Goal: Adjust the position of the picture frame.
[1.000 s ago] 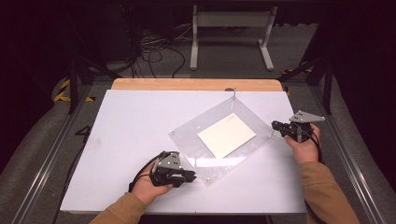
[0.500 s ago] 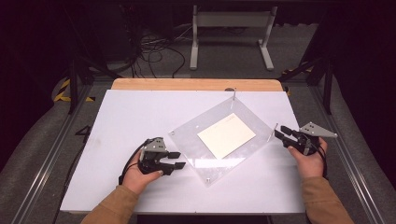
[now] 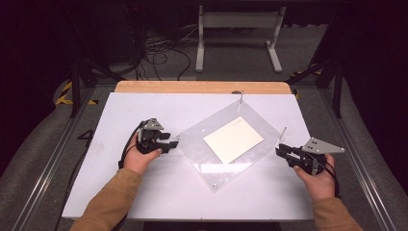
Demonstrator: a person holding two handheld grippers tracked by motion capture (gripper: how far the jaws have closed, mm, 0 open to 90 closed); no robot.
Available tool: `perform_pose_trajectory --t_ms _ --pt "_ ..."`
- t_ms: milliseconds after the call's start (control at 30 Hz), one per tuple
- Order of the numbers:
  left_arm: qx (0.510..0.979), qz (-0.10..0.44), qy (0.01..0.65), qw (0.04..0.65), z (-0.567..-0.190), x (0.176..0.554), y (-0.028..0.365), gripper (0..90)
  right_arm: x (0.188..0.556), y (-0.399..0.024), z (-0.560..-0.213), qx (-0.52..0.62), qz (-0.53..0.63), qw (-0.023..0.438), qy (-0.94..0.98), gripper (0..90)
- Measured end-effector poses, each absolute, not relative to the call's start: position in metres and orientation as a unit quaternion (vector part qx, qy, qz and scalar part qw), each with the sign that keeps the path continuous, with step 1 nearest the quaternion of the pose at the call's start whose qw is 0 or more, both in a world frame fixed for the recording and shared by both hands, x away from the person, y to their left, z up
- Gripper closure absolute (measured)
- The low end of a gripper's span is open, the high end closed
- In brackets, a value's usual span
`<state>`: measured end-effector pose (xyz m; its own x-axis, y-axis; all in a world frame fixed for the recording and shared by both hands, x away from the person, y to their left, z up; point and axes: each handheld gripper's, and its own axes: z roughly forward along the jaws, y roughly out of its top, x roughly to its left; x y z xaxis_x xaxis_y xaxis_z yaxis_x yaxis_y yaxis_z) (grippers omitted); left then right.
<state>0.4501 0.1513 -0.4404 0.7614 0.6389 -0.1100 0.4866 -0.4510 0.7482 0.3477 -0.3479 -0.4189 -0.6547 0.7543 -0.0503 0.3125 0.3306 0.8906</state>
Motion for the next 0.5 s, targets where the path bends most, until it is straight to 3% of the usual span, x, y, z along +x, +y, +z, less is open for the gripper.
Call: perform_pose_trajectory --t_ms 167,233,400,500 --pt "0.843 0.089 0.339 0.408 -0.448 0.467 0.136 53.9 0.339 -0.338 -0.418 0.322 0.474 0.217 0.79 77.1" --pt "0.843 0.087 0.342 0.406 -0.452 0.47 0.131 61.3 0.336 -0.336 -0.418 0.317 0.477 0.21 0.792 77.6" --pt "0.848 0.118 0.342 0.386 -0.456 0.474 0.129 67.2 0.327 -0.332 -0.416 0.308 0.487 0.195 0.794 78.3" --pt "0.85 0.121 0.337 0.386 -0.457 0.475 0.128 75.6 0.323 -0.33 -0.416 0.304 0.489 0.189 0.795 78.2"
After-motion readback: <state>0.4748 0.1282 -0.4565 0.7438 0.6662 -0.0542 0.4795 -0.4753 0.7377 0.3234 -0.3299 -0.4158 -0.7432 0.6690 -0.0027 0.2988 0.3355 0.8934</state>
